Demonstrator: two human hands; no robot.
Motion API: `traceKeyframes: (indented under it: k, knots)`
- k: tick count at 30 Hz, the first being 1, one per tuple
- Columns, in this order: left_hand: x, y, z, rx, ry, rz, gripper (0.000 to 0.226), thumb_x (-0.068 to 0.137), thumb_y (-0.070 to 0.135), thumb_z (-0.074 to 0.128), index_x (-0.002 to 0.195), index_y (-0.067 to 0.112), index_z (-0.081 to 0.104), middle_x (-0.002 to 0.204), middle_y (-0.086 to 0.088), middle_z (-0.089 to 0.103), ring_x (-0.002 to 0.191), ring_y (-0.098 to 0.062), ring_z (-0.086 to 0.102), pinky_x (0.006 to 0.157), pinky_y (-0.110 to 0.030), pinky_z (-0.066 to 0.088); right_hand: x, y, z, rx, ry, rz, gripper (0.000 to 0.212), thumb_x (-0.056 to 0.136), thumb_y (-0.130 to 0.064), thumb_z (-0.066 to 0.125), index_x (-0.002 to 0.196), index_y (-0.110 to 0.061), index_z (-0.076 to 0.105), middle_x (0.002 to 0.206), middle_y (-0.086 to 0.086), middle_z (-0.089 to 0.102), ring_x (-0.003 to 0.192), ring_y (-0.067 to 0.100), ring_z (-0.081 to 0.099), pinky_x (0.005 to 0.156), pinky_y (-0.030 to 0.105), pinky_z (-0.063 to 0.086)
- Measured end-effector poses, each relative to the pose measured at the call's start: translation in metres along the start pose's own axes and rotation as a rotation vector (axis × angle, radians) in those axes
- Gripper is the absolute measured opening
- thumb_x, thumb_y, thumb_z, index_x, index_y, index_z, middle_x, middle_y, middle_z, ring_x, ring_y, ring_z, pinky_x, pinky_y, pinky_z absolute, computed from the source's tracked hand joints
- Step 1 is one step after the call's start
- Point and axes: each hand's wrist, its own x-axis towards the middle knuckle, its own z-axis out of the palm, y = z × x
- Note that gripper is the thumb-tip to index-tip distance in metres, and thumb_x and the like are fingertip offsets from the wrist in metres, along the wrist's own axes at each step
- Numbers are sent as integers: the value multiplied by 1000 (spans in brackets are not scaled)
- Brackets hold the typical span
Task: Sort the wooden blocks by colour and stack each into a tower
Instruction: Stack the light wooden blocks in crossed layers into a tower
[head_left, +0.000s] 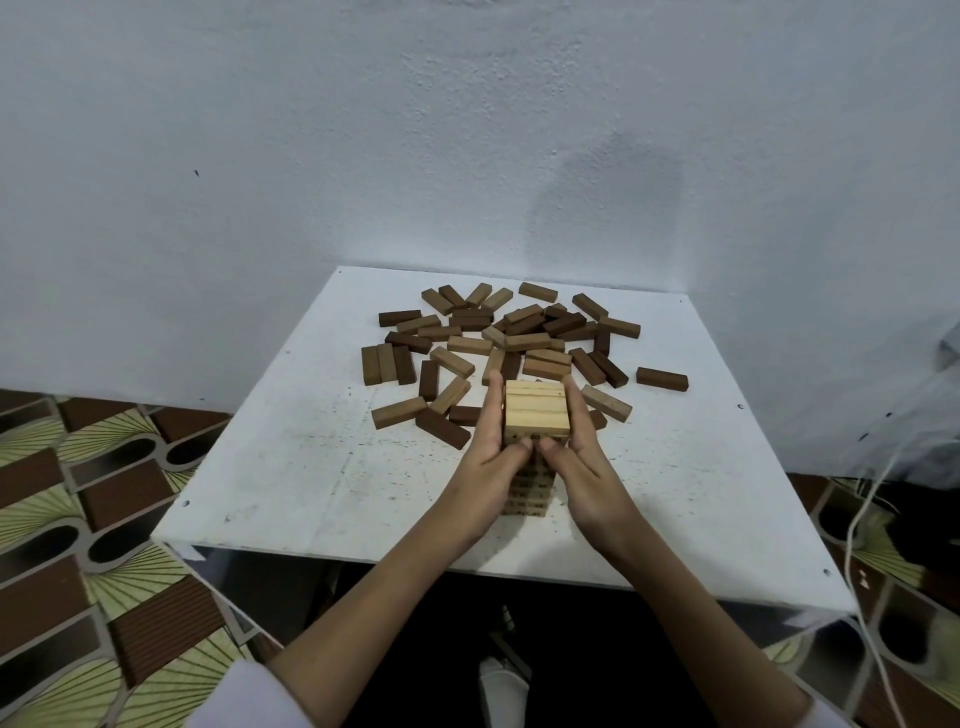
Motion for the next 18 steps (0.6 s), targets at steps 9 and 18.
traceKeyframes:
  k: [9,18]
  knots:
    - [1,3,-1,37,7,-5,64,100,2,33,150,27,1,137,20,28,98,38,30,80,9,28,-1,-3,0,-32,4,2,60,100,-4,30,150,-27,4,151,-8,24,130,-4,32,90,-2,33]
    - [1,5,0,32,-5,1,64,99,0,32,150,25,1,136,20,27,94,41,29,78,10,27,1,-5,0,-58,1,14,59,101,-5,28,150,-25,3,147,-11,25,119,-19,31,89,-4,30]
